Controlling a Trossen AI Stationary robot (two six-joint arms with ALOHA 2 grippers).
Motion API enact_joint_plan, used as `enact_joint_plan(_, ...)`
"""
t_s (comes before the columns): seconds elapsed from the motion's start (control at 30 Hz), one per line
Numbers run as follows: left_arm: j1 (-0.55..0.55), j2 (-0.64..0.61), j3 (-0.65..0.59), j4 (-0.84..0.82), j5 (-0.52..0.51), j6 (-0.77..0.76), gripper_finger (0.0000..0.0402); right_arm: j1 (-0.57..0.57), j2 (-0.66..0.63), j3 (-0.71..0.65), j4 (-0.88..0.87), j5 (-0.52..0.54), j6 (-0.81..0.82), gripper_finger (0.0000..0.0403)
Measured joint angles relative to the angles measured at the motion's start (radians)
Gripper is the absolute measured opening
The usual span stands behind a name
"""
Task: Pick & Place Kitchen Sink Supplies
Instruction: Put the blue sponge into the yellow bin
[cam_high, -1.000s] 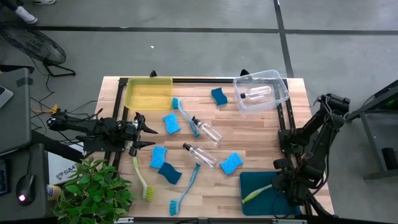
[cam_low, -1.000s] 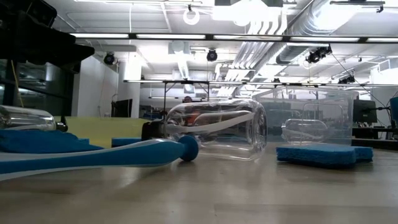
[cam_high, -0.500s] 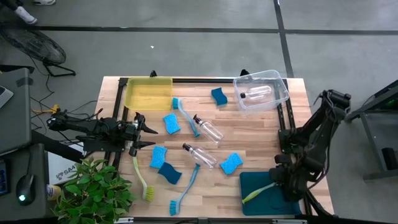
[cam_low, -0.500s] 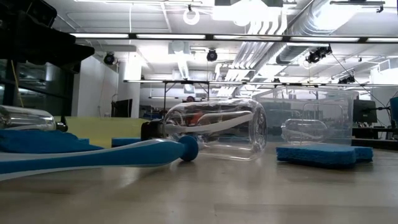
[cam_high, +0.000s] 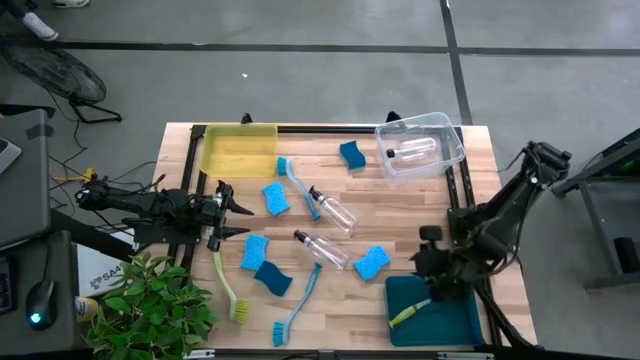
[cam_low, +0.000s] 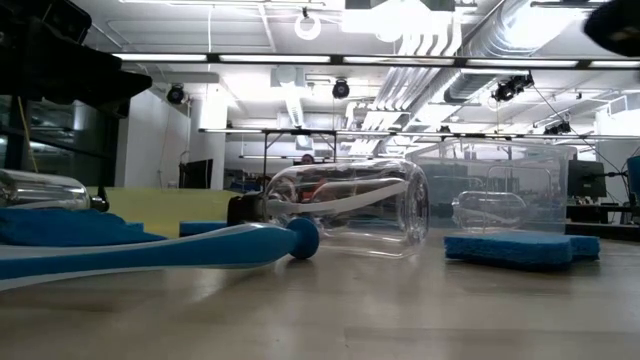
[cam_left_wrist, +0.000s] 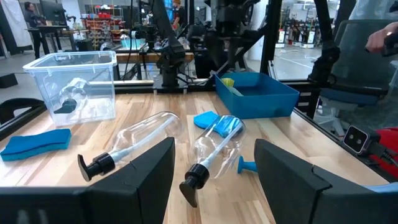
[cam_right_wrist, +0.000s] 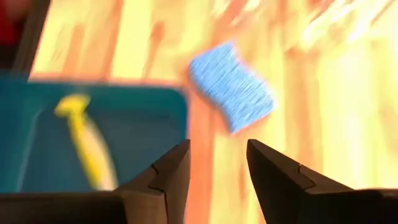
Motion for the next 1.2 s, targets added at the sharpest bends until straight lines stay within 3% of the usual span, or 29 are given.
enact_joint_plan(0.17, 0.000, 0.000, 0.000, 0.000, 0.000, 0.000, 0.0216, -0.080, 0.000, 0.000, 0.073, 0.067, -0.018, 0.0150)
enact_joint_plan(0.37, 0.000, 0.000, 0.000, 0.000, 0.000, 0.000, 0.0216, -0.148, 0.001, 0.000, 0.090, -0.023, -0.184, 0.0161)
enact_joint_plan(0.53, 0.000, 0.000, 0.000, 0.000, 0.000, 0.000, 0.0216, -0.231, 0.002, -0.025, 0.127, -0.040, -0.219, 0.0176)
enact_joint_plan(0.87, 0.000, 0.000, 0.000, 0.000, 0.000, 0.000, 0.0216, -0.412, 0.002, -0.210, 0.415, -0.197, -0.292, 0.0179)
enact_joint_plan(1.2, 0.000, 0.000, 0.000, 0.000, 0.000, 0.000, 0.0216, -0.531, 0.002, -0.353, 0.561, -0.318, -0.346, 0.0177)
